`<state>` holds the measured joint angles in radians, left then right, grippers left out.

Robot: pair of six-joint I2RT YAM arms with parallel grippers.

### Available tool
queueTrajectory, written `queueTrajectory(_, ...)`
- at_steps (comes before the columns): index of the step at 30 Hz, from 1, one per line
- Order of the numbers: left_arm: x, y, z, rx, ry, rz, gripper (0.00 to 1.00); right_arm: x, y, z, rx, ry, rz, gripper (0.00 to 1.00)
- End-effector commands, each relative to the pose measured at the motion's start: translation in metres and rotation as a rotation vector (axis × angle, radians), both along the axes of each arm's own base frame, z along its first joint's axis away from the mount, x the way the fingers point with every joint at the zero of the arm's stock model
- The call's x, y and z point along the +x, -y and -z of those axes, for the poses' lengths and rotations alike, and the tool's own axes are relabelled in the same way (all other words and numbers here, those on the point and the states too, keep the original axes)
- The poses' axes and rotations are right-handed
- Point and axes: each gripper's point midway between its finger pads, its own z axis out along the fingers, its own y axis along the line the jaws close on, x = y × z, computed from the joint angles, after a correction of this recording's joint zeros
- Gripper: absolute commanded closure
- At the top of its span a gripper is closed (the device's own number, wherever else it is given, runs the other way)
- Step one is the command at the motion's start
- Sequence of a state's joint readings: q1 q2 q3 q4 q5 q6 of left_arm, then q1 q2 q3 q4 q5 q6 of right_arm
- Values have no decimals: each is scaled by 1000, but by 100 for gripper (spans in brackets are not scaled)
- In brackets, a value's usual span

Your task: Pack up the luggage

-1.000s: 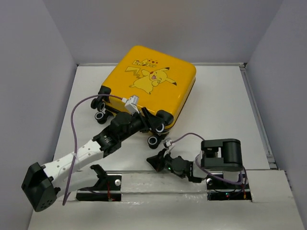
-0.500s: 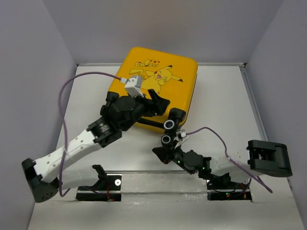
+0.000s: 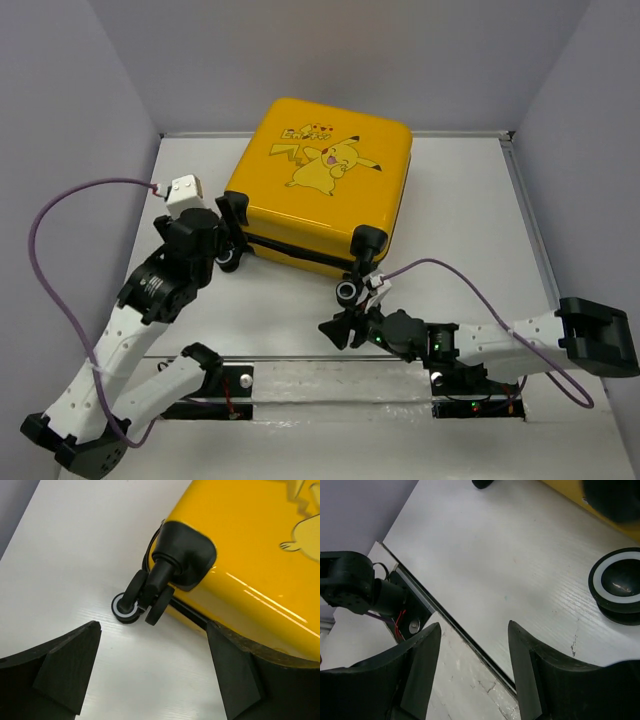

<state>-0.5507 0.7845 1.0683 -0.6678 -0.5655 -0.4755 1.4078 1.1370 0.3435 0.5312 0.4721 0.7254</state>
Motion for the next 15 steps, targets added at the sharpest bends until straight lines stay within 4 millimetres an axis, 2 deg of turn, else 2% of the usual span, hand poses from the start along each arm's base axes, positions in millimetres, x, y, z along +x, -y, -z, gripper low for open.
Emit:
queueTrajectory(1, 12, -1, 37, 156, -148, 70, 1, -6, 7, -7, 5, 29, -43, 35)
queueTrajectory(2, 17, -11, 42, 171, -169, 37, 1, -6, 8, -9, 7, 33, -41, 34)
queueTrajectory(3, 25, -10, 51, 197, -206, 54, 1, -6, 10, -13, 16, 40, -42, 34)
queueTrajectory(6, 42, -12, 62, 207, -237, 80, 1, -8, 18, -11, 20, 42, -44, 33)
queueTrajectory(10, 54, -18, 61, 225, -235, 57, 1, -8, 25, -9, 25, 45, -40, 33)
queueTrajectory(15, 67, 2, 77, 179, -265, 147, 4, -6, 28, -5, 13, 49, -27, 33)
